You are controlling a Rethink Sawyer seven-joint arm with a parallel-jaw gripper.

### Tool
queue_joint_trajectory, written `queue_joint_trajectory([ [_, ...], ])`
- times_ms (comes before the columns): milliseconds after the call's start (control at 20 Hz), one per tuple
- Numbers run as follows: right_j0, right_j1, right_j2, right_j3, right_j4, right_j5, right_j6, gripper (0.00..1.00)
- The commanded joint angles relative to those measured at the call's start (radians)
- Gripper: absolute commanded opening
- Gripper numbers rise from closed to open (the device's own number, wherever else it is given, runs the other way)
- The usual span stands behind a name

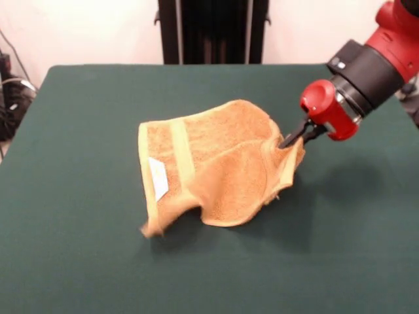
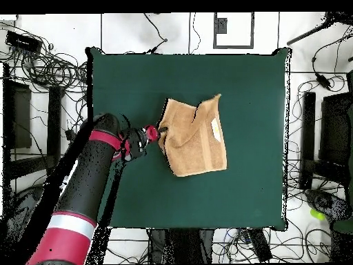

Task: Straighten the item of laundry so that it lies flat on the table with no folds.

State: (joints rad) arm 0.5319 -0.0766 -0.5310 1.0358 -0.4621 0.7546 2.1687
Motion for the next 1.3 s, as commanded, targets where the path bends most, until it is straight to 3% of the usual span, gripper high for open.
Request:
queue_joint_trajectory([
  [50,0.040,0.045,0.000,-0.094,-0.041,-0.098,0.198,0.00],
  [550,0.037,0.077,-0.010,-0.126,-0.052,-0.167,0.195,0.00],
  [1000,0.032,0.120,-0.064,-0.035,-0.075,-0.345,0.279,0.00],
  [1300,0.030,0.158,-0.092,-0.027,-0.038,-0.407,0.298,0.00],
])
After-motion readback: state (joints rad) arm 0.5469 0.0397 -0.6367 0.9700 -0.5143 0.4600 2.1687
